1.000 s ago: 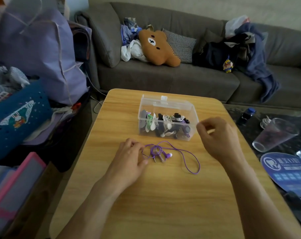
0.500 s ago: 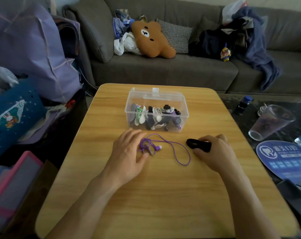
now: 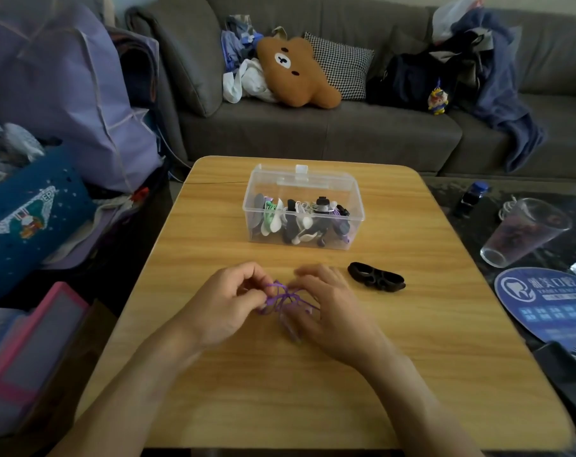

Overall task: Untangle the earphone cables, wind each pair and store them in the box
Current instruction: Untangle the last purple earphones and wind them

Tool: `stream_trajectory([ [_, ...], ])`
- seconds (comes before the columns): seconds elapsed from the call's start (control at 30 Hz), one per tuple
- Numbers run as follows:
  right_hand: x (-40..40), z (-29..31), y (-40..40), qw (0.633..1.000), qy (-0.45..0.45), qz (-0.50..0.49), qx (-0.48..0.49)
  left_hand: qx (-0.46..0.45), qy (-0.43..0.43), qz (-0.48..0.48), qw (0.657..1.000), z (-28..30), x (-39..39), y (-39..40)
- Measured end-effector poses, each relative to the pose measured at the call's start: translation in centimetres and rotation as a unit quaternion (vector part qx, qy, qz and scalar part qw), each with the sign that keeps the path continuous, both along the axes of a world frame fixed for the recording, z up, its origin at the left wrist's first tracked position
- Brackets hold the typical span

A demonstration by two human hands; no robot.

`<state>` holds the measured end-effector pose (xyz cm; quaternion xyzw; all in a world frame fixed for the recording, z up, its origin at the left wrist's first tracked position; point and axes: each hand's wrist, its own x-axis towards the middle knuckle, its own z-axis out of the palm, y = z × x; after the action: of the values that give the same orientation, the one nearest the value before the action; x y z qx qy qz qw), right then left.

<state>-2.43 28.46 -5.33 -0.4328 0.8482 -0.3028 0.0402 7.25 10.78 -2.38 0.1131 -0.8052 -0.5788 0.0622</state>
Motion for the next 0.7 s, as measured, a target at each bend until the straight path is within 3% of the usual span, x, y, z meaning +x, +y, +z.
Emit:
stream_trajectory([
  [0.13,0.5,1.0,-0.3,0.989,-0.102,-0.020,-0.109,0.196,0.025,0.024,0.980,1.0,0.2,-0.9],
  [0.27,-0.3,1.7,0.6,0.963,-0.241,0.005,-0.118,0.234,0.044,0.052,0.970,1.4,0.2,-1.3],
  [0.4,-1.0,2.4,1.5,0.896,-0.404,-0.020,-0.185,0.306,0.063,0.144,0.939,1.6,0.0,-1.9],
  [0.5,-1.5,2.8,2.1,0.868,-0.434,-0.051,-0.234,0.369,0.073,0.196,0.906,1.8,-0.1,-2.4],
  [0.63,-1.7,3.1,2.4,0.875,-0.424,-0.042,-0.231,0.440,0.068,0.193,0.874,2.3,0.2,-2.4],
  [0.7,-1.8,3.3,2.6,0.860,-0.441,-0.037,-0.252,0.492,0.079,0.191,0.846,2.5,0.2,-2.3],
])
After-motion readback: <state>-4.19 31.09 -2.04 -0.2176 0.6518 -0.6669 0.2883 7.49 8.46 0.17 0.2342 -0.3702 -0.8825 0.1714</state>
